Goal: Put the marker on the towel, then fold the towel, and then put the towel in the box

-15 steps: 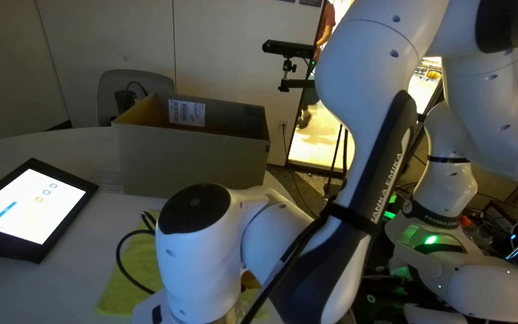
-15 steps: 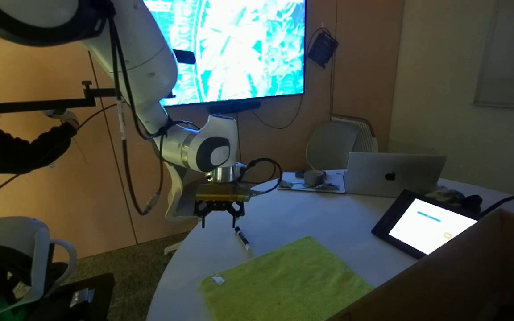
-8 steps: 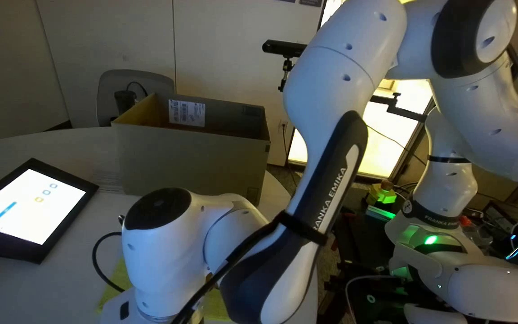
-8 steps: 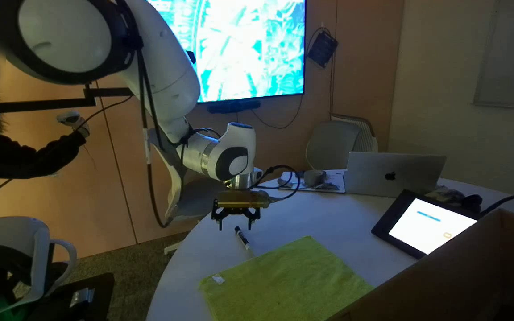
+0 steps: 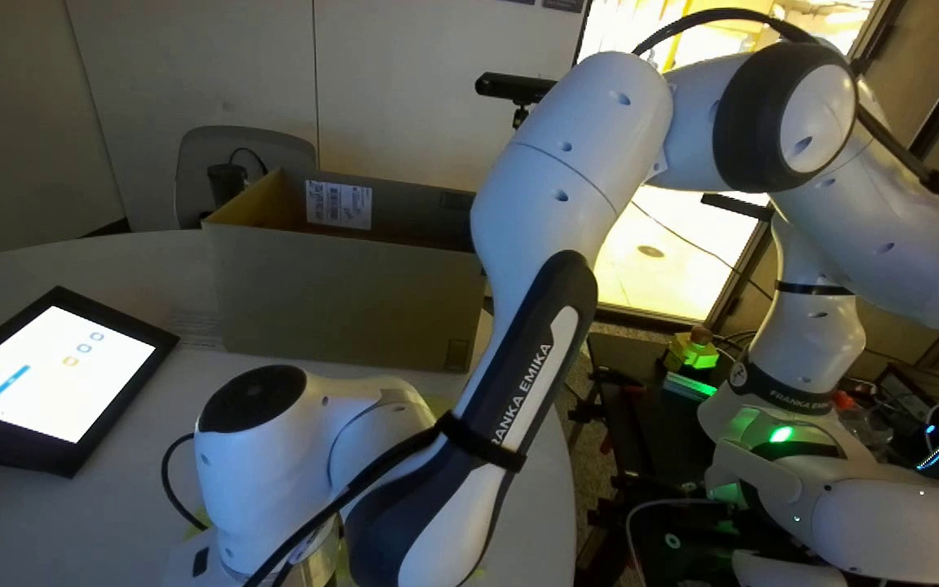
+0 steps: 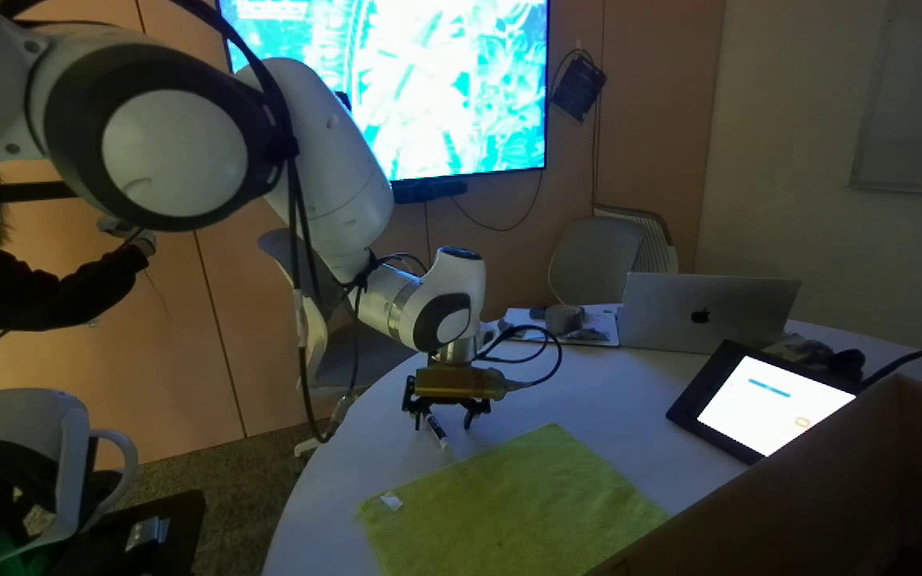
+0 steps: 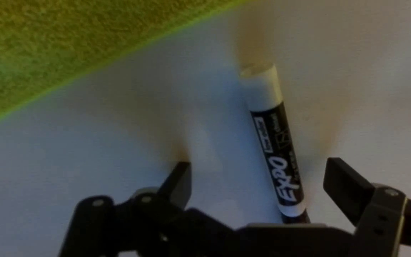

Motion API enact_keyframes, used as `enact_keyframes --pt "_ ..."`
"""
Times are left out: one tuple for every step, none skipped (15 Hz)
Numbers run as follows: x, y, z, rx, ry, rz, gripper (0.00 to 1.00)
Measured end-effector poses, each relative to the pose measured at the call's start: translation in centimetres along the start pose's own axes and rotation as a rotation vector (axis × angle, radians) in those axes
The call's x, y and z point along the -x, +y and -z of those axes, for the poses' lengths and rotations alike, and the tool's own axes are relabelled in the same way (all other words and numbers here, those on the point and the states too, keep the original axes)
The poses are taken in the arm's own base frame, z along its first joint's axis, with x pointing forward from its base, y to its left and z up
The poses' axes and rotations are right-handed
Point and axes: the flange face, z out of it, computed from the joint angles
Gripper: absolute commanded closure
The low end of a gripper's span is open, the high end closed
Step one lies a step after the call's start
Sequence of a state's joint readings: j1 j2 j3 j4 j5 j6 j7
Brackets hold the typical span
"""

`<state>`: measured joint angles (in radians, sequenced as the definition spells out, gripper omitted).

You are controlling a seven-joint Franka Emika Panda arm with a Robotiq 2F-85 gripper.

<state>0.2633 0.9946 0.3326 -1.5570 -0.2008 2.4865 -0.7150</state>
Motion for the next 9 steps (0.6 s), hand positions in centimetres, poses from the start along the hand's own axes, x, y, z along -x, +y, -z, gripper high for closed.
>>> enact_keyframes --pt "-0.03 0.16 -0.30 -0.002 0.001 -0.002 0.00" --pt "-0.06 0.28 -0.50 -0.003 0.001 -0.004 0.00" --pt "-0.08 0.35 -0.67 -0.004 0.001 -0.005 0.00" --pt "-0.11 0.39 -0.68 -0.004 0.001 -0.005 0.00" --pt "-0.14 0.39 -0.67 -0.003 0.000 -0.005 0.00" --pt "-0.17 0.37 -0.67 -0.003 0.000 -0.003 0.00" --pt "-0.19 0.35 -0.67 -0.003 0.000 -0.002 0.00" --pt "-0.21 0.33 -0.65 -0.002 -0.001 -0.001 0.00" --pt "-0.24 0.30 -0.63 0.000 -0.002 0.000 0.00"
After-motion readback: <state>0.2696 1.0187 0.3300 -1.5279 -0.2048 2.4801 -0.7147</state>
